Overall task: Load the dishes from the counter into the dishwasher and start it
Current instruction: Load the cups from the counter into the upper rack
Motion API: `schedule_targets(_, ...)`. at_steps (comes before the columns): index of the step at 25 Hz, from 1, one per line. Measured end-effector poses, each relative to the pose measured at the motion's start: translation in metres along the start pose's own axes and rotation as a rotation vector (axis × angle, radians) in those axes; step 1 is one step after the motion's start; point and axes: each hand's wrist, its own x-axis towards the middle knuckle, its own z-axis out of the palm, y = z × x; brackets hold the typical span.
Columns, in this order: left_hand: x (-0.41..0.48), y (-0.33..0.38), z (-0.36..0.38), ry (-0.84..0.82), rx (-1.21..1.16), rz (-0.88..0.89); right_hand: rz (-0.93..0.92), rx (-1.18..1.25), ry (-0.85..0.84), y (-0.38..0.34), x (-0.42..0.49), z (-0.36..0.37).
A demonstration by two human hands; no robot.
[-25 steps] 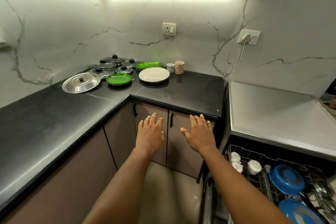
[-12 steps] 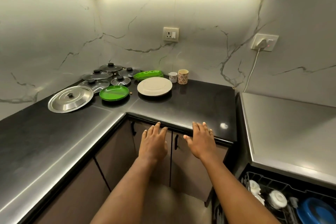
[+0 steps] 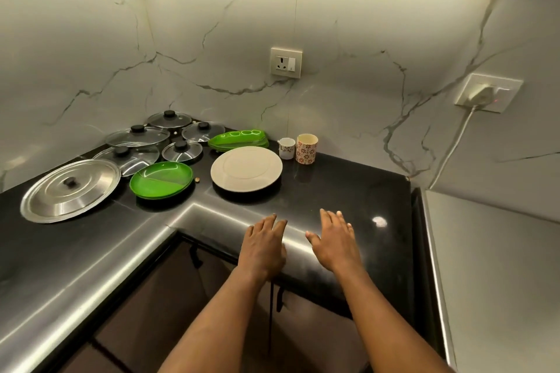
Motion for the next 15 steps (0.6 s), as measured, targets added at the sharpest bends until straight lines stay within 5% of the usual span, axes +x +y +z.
schedule_targets(15,0.253,-0.081,-0.009,-0.054,0.013,0.074,0.155,0.089,-0.048,-0.048,0.224,0.029)
